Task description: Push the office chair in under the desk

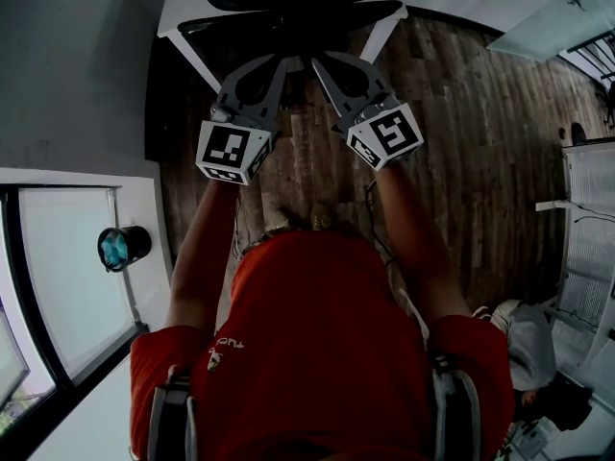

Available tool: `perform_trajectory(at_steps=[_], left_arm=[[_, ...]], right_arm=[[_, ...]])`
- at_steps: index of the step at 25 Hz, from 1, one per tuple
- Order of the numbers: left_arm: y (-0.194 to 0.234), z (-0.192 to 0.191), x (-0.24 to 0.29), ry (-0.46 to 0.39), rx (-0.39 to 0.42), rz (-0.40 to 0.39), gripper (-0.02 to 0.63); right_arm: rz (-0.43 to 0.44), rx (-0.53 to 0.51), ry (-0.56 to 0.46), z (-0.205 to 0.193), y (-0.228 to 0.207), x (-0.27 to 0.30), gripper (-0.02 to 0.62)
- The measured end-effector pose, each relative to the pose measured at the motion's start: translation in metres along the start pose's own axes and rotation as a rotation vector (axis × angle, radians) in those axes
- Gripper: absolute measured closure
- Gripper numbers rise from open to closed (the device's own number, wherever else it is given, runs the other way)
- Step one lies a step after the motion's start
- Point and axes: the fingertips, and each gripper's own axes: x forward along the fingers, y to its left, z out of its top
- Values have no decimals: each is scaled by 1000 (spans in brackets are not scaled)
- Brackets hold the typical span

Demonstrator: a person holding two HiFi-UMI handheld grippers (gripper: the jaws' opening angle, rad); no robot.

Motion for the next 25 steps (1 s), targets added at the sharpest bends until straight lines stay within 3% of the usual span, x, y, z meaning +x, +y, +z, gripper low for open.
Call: perform_trajectory(at_steps=[25], left_arm=[[5, -3, 2, 6, -3, -19, 597]], right_arm=[[-6, -4, 22, -7, -5, 1, 571]])
